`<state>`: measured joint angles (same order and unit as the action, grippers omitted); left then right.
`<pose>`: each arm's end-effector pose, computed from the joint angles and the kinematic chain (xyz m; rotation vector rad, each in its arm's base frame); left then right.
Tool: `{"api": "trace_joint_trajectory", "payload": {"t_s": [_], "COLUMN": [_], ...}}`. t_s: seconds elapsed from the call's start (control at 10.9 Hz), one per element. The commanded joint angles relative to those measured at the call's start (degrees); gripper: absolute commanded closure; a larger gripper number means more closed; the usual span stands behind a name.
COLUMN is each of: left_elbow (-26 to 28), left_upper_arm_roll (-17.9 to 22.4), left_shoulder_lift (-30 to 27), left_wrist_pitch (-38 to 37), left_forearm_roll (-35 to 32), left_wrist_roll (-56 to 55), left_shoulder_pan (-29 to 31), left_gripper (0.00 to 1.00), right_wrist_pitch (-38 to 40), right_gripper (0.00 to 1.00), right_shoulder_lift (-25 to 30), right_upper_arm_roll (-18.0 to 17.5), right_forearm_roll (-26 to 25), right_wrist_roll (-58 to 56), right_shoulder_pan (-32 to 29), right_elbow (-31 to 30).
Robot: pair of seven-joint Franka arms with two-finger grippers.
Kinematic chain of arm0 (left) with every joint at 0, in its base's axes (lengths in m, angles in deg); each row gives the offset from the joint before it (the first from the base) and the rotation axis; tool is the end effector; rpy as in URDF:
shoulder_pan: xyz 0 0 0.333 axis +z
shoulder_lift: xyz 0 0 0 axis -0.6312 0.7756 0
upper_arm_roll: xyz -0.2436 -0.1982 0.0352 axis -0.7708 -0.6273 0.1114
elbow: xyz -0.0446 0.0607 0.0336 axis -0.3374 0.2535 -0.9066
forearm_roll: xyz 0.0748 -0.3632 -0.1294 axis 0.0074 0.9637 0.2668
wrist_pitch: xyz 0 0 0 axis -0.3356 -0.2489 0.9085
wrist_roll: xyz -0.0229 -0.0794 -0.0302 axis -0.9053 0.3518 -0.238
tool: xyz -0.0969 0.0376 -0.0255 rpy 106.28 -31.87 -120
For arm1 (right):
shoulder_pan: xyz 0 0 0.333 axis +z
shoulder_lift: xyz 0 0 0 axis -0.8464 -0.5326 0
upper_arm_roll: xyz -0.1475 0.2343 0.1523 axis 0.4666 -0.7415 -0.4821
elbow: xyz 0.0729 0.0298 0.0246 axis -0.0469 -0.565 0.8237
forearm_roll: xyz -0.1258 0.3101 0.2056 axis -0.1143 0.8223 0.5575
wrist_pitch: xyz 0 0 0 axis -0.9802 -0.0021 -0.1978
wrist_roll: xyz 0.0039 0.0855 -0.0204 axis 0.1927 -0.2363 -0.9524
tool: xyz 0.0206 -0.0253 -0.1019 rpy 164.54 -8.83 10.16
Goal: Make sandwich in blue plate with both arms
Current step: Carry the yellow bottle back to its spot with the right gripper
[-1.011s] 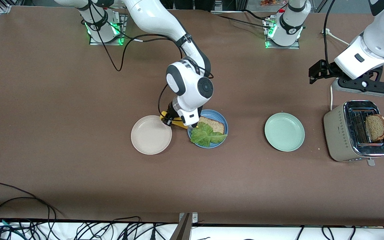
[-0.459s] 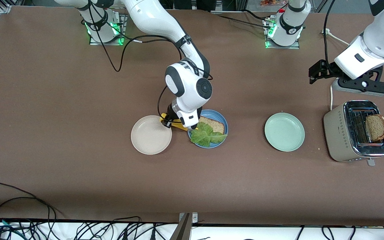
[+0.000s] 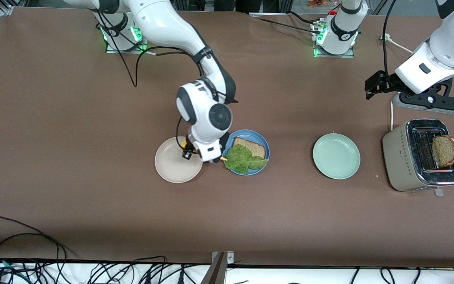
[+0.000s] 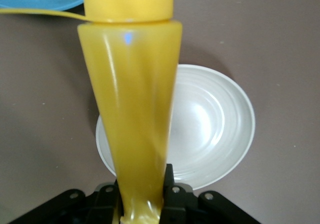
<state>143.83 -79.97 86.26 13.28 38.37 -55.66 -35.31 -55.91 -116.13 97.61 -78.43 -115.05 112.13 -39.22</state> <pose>0.5548 -0.0958 0.6016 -3.1180 0.2262 0.1133 0.5990 0.4416 0.2722 2.3219 1.5896 -0.3422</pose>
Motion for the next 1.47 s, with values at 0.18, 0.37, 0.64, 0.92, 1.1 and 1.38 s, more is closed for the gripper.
{"api": "trace_joint_trajectory", "payload": {"t_s": [0.18, 0.37, 0.64, 0.92, 1.1, 1.38], "left_elbow": [-0.81, -0.81, -0.81, -0.81, -0.81, -0.81], "left_upper_arm_roll": [0.0, 0.0, 0.0, 0.0, 0.0, 0.0], "left_shoulder_lift": [-0.11, -0.19, -0.11, -0.11, -0.11, -0.11], "left_wrist_pitch": [-0.93, -0.93, -0.93, -0.93, -0.93, -0.93], "left_forearm_roll": [0.78, 0.78, 0.78, 0.78, 0.78, 0.78], "left_wrist_roll": [-0.43, -0.44, -0.43, -0.44, -0.52, -0.44], "left_shoulder_pan": [-0.05, -0.05, -0.05, -0.05, -0.05, -0.05], "left_gripper": [0.0, 0.0, 0.0, 0.0, 0.0, 0.0], "right_wrist_pitch": [-5.98, -5.64, -5.46, -5.02, -4.93, -1.69], "right_gripper": [1.0, 1.0, 1.0, 1.0, 1.0, 1.0], "right_shoulder_lift": [14.77, 15.66, 16.62, 16.19, 15.84, 13.91], "right_upper_arm_roll": [-21.25, -27.5, -29.9, -34.45, -38.76, -40.45], "right_forearm_roll": [0.44, 1.84, 6.39, 13.08, 13.8, 18.0], "right_wrist_roll": [-7.35, -10.78, -17.36, -31.22, -38.71, -50.48], "right_shoulder_pan": [-21.75, -28.88, -34.61, -43.73, -50.68, -57.29], "right_elbow": [-11.92, -11.92, -12.79, -13.59, -14.72, -15.17]}}
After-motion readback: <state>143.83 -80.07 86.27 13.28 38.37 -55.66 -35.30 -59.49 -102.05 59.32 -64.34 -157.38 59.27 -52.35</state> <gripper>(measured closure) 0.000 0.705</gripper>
